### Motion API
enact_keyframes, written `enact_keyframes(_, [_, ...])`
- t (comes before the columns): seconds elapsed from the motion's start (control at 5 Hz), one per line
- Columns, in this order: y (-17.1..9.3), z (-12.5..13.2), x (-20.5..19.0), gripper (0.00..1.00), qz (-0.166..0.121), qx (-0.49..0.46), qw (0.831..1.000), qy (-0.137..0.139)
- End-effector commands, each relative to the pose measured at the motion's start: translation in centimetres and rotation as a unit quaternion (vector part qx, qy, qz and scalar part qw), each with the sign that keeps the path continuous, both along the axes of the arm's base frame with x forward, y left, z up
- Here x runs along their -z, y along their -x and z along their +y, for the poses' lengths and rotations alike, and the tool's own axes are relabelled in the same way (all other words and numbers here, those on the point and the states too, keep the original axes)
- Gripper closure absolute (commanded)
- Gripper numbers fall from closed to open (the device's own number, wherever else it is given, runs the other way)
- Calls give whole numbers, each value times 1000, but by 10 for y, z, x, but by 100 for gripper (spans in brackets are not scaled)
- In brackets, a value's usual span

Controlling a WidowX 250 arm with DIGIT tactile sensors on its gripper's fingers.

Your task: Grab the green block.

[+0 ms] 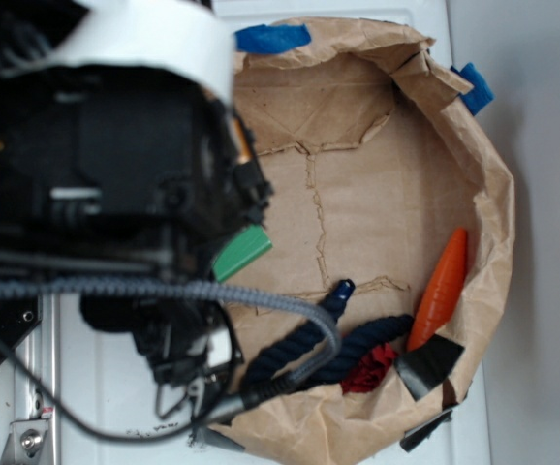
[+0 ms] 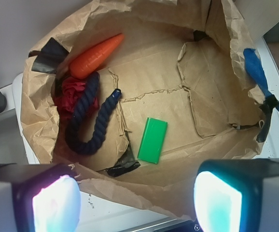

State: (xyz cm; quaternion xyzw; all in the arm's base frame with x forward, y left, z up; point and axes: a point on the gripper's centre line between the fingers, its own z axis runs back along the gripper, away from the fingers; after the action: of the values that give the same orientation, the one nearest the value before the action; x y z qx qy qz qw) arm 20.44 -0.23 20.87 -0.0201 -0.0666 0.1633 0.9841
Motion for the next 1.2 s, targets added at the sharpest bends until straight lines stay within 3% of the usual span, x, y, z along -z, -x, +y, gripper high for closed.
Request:
enact_keyframes(0.0, [-1,4,-6,0,-11,-6,1000,-1])
enact_keyframes(0.2, [-16,6,44,0,8,41,999,5])
enact_keyframes(0.4, [-24,18,84,0,14,17,1000,-6])
enact_keyframes(0.6, [-22,32,99,0,30,-14,999,-10])
enact_keyframes(1.0, [-9,33,125,0,21,-41,998,-47])
